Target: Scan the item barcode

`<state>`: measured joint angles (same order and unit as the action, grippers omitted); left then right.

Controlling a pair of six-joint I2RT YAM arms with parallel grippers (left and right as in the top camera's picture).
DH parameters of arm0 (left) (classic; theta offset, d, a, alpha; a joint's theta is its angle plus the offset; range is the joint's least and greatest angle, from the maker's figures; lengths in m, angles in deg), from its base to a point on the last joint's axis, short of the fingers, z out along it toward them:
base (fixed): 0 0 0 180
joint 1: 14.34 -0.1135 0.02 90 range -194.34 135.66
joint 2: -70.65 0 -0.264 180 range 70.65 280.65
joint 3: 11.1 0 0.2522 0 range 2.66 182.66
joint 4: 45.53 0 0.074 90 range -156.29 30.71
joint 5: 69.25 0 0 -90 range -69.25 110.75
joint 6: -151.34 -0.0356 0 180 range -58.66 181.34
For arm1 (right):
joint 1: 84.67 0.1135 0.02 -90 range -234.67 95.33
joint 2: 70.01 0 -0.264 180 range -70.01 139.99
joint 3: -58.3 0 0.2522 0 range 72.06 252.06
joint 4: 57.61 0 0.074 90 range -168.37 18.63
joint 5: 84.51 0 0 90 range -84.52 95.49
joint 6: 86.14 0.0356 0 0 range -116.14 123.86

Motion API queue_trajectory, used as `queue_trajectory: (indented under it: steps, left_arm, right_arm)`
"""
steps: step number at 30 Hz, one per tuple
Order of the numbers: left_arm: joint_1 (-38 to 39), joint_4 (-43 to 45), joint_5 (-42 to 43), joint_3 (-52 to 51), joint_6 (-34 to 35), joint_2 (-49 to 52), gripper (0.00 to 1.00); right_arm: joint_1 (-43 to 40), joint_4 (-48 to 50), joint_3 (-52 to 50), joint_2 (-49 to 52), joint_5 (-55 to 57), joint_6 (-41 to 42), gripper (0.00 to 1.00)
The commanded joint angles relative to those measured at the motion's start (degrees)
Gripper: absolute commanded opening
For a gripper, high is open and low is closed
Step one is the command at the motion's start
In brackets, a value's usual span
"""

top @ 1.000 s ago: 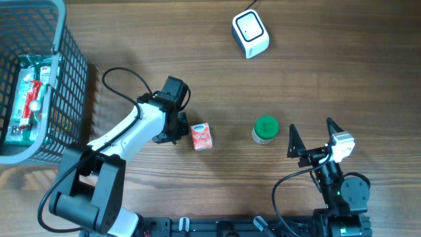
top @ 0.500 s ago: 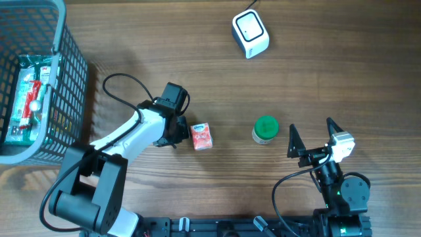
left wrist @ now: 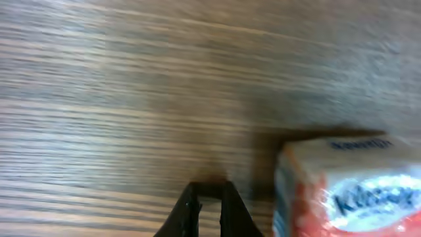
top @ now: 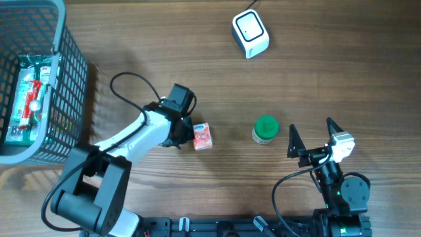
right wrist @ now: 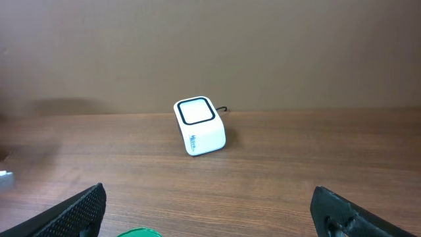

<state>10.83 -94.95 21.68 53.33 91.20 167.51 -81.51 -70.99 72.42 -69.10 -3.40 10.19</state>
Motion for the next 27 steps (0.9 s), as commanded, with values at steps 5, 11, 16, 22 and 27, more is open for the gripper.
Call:
queue_trajectory:
  steps: [5, 11, 16, 22, 27]
  left_arm:
    - [3.6, 1.9, 1.1, -1.0, 0.8, 0.7, 0.07]
    - [3.7, 2.1, 1.1, -1.0, 0.8, 0.7, 0.08]
    - [3.7, 2.2, 1.1, -1.0, 0.8, 0.7, 0.07]
    - [3.7, 3.2, 3.4, -1.0, 0.8, 0.7, 0.07]
    - [3.7, 5.3, 8.7, -1.0, 0.8, 0.7, 0.06]
  right_arm:
    - [-0.2, 0.2, -0.1, -0.1, 0.4, -0.3, 1.0]
    - [-0.2, 0.2, -0.1, -0.1, 0.4, -0.3, 1.0]
    - [-0.2, 0.2, -0.1, -0.1, 0.4, -0.3, 1.0]
    - [-0.2, 0.2, -0.1, -0.1, 0.4, -0.3, 1.0]
    - [-0.2, 0.2, -0.1, -0.1, 0.4, -0.3, 1.0]
